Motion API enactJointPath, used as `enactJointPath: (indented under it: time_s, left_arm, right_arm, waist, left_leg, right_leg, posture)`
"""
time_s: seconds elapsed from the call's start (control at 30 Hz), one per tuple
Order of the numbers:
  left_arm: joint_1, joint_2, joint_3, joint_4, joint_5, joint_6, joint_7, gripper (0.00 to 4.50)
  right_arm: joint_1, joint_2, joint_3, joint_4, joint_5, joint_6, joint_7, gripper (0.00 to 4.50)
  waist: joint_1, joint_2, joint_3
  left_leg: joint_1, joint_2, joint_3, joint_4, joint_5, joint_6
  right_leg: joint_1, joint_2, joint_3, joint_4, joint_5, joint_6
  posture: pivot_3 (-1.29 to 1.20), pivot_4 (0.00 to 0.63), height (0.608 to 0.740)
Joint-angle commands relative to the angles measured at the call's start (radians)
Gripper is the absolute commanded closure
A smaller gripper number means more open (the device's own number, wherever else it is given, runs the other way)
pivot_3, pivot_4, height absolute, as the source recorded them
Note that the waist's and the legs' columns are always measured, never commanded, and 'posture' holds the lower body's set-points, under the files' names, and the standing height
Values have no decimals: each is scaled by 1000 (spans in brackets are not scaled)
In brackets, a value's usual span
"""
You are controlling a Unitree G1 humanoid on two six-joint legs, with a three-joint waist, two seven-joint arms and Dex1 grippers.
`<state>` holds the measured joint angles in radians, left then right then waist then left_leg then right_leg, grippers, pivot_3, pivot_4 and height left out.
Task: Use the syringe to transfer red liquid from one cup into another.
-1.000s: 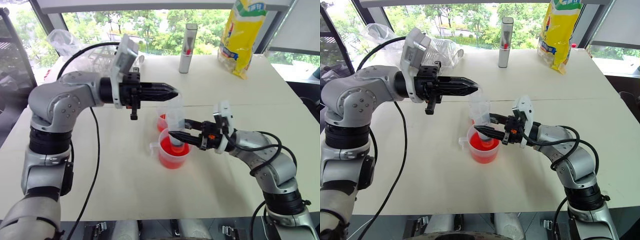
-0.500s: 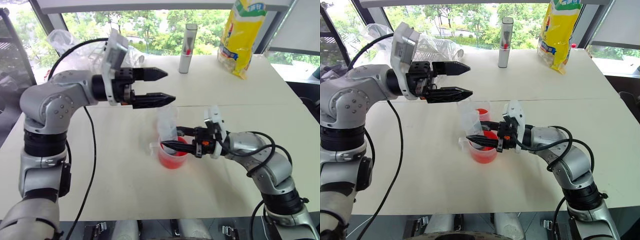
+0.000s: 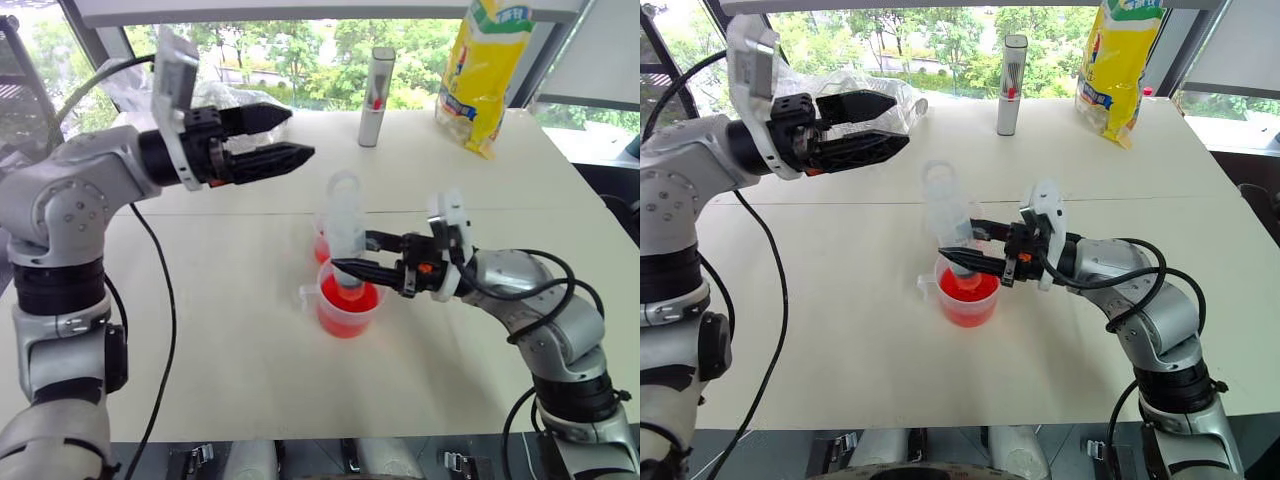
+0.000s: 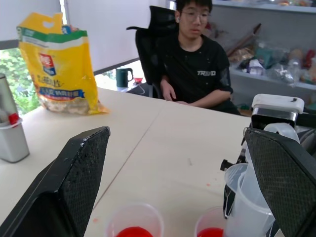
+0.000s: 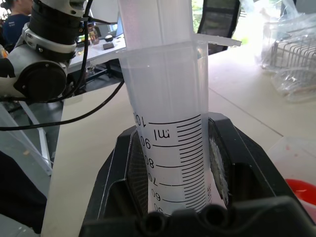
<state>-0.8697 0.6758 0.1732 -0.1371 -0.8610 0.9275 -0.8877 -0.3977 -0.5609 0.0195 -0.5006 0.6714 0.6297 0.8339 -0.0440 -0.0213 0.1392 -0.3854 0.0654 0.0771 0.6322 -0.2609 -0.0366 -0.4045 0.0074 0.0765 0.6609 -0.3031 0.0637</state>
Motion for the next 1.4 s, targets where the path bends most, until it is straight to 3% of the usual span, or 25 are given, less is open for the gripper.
enactJointPath:
  time_s: [0.03,0.33,0.53,0.7,0.93,1.17,1.4]
  left_arm:
    - [25,27,41,-28,-8,-4,18,66]
    - [63,25,17,-4,23,-42,22,66]
    - [53,18,4,14,41,-60,9,66]
    - [54,11,6,1,45,-69,11,66]
    - [63,13,11,-38,44,-71,26,66]
    - [4,-13,-20,-5,67,-112,10,66]
    - [-164,-148,-116,211,202,-257,5,66]
  right_arm:
    - [-37,1,-51,-35,31,-17,-20,3174]
    - [-120,-27,-100,-39,121,30,-38,3174]
    - [-325,-34,-116,107,166,57,-5,3174]
    - [-468,31,-38,402,25,-80,86,3174]
    - [-521,146,51,808,-187,-352,197,3174]
    - [-536,199,42,922,-240,-428,227,3174]
    - [-541,210,37,930,-263,-437,236,3174]
  waist:
    - [0,0,0]
    - [2,0,0]
    - [-1,0,0]
    - [-1,0,0]
    - [-1,0,0]
    - [0,1,1]
    - [1,0,0]
  left_leg:
    - [0,0,0,0,0,0]
    - [0,0,0,0,0,0]
    - [0,0,1,0,0,0]
    - [0,0,1,0,0,0]
    - [-1,0,1,0,0,0]
    - [-2,1,1,0,0,0]
    - [-2,-1,1,1,0,-1]
  right_leg:
    - [0,0,0,0,0,0]
    - [0,-1,0,0,0,0]
    - [-1,0,0,0,0,0]
    - [-1,0,0,0,0,0]
    - [-2,0,0,0,0,0]
    - [-3,-1,0,1,0,0]
    - [-2,-1,-1,2,0,0]
  posture:
    - [0,150,740]
    - [0,150,740]
    - [0,150,740]
    - [0,150,740]
    - [0,150,740]
    - [0,150,740]
    - [0,150,740]
